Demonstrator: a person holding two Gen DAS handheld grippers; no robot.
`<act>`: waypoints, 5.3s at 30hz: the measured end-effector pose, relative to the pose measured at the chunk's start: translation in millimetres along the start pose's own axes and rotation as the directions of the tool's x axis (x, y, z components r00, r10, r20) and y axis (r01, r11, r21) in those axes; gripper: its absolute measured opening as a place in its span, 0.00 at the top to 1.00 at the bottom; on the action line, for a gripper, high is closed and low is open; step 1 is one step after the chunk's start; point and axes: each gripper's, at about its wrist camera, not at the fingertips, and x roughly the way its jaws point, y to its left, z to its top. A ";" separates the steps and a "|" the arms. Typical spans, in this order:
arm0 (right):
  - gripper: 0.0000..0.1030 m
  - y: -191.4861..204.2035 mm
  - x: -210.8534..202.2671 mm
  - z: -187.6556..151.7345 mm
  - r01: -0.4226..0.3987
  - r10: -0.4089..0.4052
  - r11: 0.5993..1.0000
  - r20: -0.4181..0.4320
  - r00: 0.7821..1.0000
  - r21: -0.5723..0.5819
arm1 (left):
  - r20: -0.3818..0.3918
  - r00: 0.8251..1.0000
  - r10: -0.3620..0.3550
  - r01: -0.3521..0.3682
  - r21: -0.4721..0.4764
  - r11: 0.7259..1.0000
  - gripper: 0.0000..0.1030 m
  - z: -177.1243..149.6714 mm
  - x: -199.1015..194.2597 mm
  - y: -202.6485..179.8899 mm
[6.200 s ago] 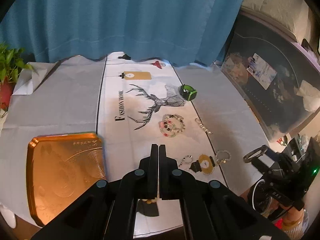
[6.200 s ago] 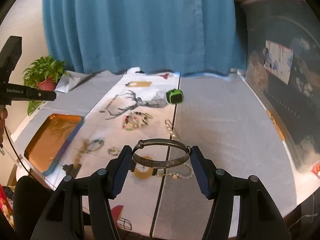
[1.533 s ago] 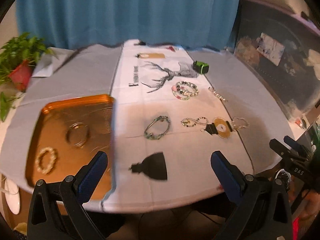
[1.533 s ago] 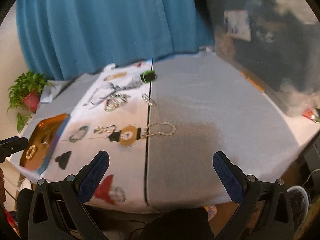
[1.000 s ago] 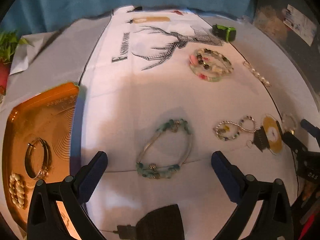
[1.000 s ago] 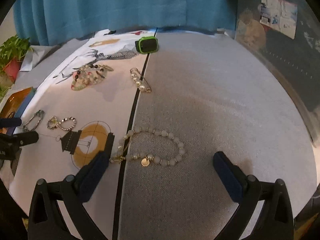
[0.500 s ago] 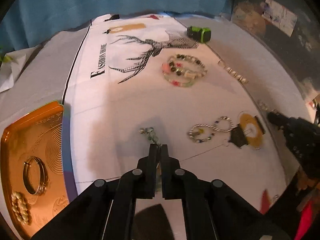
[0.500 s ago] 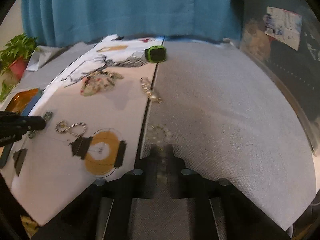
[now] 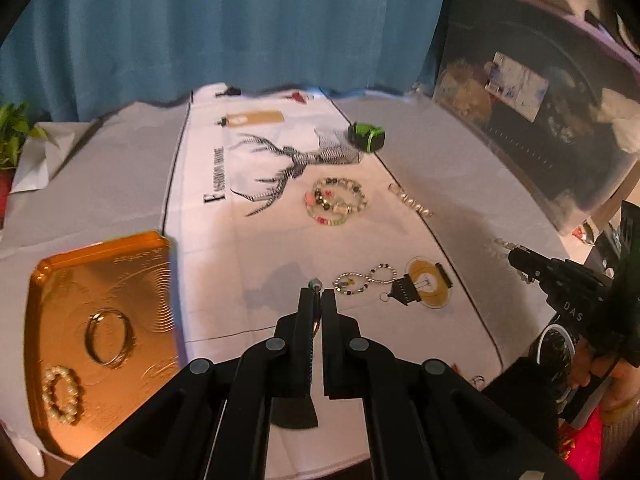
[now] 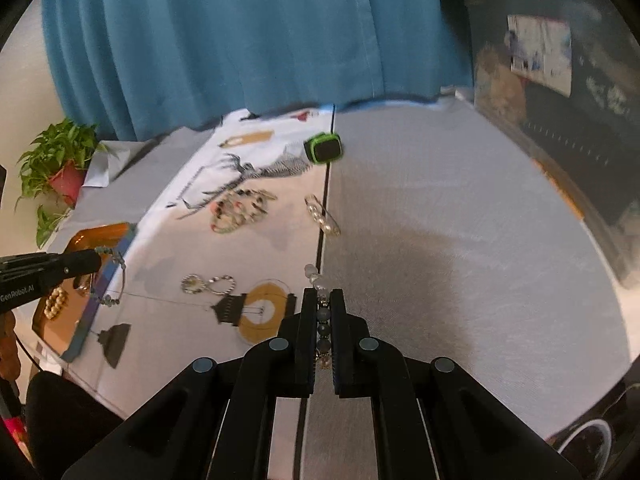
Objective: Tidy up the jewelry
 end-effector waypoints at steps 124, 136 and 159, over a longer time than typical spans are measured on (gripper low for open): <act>0.17 219.1 -228.2 -153.2 -0.177 0.222 0.932 0.114 0.968 -0.316 | 0.204 0.867 0.455 -0.417 -0.204 0.886 0.01 -224.1 -229.0 -16.1; 0.17 214.9 -226.4 -151.5 -0.179 0.222 0.933 0.109 0.969 -0.312 | 0.201 0.865 0.460 -0.425 -0.193 0.884 0.01 -223.9 -228.4 -17.9; 0.17 187.8 -183.6 -142.5 -0.186 0.199 0.954 0.031 0.980 -0.236 | 0.097 0.899 0.428 -0.407 -0.181 0.895 0.01 -199.9 -187.1 -4.2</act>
